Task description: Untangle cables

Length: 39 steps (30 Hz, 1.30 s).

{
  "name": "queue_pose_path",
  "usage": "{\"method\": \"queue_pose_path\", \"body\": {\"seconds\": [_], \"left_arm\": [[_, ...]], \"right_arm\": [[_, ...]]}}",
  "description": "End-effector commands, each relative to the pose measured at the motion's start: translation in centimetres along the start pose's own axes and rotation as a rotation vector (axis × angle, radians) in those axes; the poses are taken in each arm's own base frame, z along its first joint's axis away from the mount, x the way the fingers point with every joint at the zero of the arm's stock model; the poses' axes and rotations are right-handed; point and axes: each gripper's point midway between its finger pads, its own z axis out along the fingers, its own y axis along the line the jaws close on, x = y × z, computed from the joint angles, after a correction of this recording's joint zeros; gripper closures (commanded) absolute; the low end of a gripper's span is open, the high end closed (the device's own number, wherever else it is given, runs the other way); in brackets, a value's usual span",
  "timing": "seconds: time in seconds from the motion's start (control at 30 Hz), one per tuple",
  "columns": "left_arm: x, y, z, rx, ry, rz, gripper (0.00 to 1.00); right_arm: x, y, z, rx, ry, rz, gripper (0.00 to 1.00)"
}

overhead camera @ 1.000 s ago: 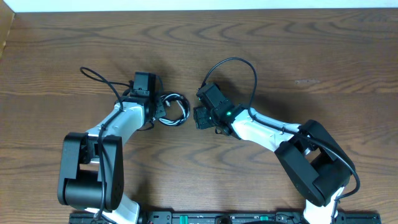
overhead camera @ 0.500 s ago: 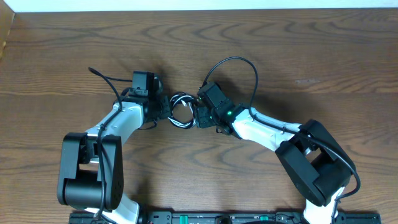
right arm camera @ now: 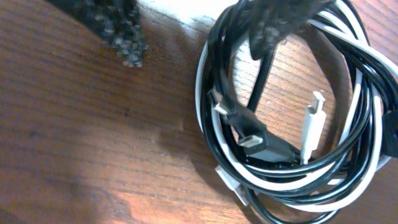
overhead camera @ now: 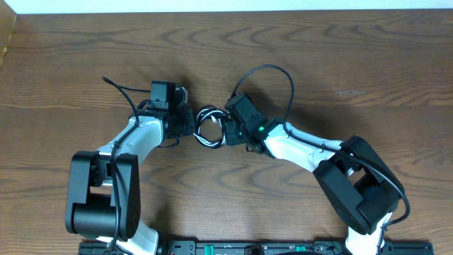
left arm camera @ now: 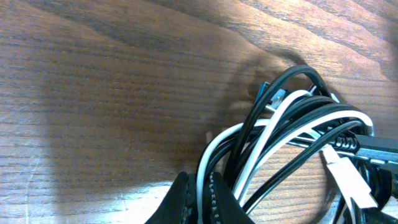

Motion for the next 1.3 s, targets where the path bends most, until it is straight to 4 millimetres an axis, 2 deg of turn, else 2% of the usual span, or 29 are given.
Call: {"method": "queue_pose_path", "body": {"seconds": [0.0, 0.13, 0.4, 0.43, 0.5, 0.57, 0.63, 0.9, 0.97, 1.1, 1.27], "left_arm": [[1.0, -0.3, 0.5, 0.019, 0.028, 0.013, 0.93], [1.0, -0.3, 0.5, 0.019, 0.029, 0.013, 0.92], [1.0, -0.3, 0.5, 0.019, 0.028, 0.013, 0.92], [1.0, -0.3, 0.5, 0.019, 0.028, 0.013, 0.92], [1.0, -0.3, 0.5, 0.019, 0.028, 0.013, 0.92], [1.0, -0.3, 0.5, 0.019, 0.029, 0.013, 0.92], [1.0, -0.3, 0.5, 0.019, 0.028, 0.013, 0.92], [0.9, -0.5, 0.5, 0.027, 0.027, 0.016, 0.92], [1.0, -0.9, 0.4, 0.053, 0.034, 0.016, 0.92], [1.2, -1.8, 0.4, 0.103, 0.044, 0.04, 0.92], [1.2, -1.8, 0.4, 0.107, 0.044, 0.043, 0.92]], "right_arm": [[0.9, 0.0, 0.5, -0.016, 0.028, 0.007, 0.39], [1.0, 1.2, 0.4, -0.077, 0.039, -0.007, 0.33], [1.1, 1.4, 0.4, -0.082, 0.04, -0.015, 0.3], [1.1, 1.3, 0.4, -0.08, 0.043, -0.016, 0.32], [1.2, 1.3, 0.4, -0.078, 0.047, -0.017, 0.45], [1.2, 1.3, 0.3, -0.084, 0.053, -0.013, 0.48], [1.0, 1.3, 0.0, -0.099, 0.055, -0.008, 0.46], [1.0, 2.9, -0.2, -0.185, 0.057, -0.088, 0.24], [0.9, 2.8, -0.1, -0.173, 0.048, -0.09, 0.24], [0.6, 2.0, 0.2, -0.123, 0.03, -0.089, 0.31], [1.1, 1.4, 0.9, -0.102, 0.039, -0.087, 0.32]]}}
